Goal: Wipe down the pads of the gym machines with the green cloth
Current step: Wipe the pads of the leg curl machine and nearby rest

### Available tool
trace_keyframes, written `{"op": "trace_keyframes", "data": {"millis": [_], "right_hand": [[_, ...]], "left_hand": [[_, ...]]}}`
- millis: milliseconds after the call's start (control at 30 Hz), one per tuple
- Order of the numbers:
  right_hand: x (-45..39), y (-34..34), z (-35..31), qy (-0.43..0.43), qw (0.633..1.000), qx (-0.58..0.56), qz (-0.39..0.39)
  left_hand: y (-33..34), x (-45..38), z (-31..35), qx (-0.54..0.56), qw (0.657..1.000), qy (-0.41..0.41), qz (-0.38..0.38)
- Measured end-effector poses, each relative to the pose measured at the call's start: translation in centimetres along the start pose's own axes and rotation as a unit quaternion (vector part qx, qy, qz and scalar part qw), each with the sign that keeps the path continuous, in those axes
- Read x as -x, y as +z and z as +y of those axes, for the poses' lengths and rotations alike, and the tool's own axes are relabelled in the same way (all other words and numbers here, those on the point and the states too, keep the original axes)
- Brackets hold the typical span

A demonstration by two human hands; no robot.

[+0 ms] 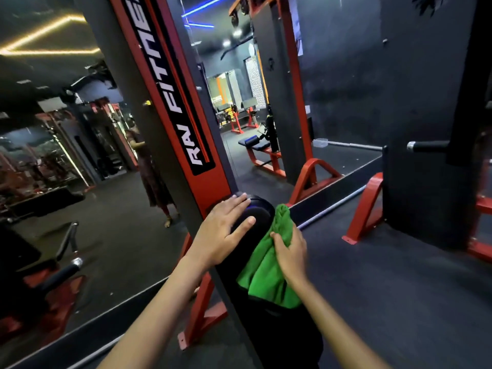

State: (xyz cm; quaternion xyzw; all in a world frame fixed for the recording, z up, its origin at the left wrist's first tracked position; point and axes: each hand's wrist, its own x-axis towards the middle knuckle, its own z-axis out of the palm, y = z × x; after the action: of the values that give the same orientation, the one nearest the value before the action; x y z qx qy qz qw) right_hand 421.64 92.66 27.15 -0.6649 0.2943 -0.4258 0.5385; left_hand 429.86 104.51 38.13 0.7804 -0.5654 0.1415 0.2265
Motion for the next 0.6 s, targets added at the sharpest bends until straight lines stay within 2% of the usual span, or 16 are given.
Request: {"op": "trace_keyframes", "data": {"millis": [200, 400, 600], "right_hand": [[-0.3, -0.2, -0.3, -0.032, 0.999, 0.036, -0.016], [1.0, -1.7, 4.7, 0.090, 0.994, 0.033, -0.056], [-0.9, -1.1, 2.6, 0.043, 0.997, -0.005, -0.071]], "left_hand": [[0.7, -2.0, 0.3, -0.175, 0.982, 0.066, -0.040], [2.2, -3.9, 0.7, -0.305, 0.941, 0.138, -0.058], [3.5, -4.7, 1.0, -0.362, 0.915, 0.171, -0.044]]}}
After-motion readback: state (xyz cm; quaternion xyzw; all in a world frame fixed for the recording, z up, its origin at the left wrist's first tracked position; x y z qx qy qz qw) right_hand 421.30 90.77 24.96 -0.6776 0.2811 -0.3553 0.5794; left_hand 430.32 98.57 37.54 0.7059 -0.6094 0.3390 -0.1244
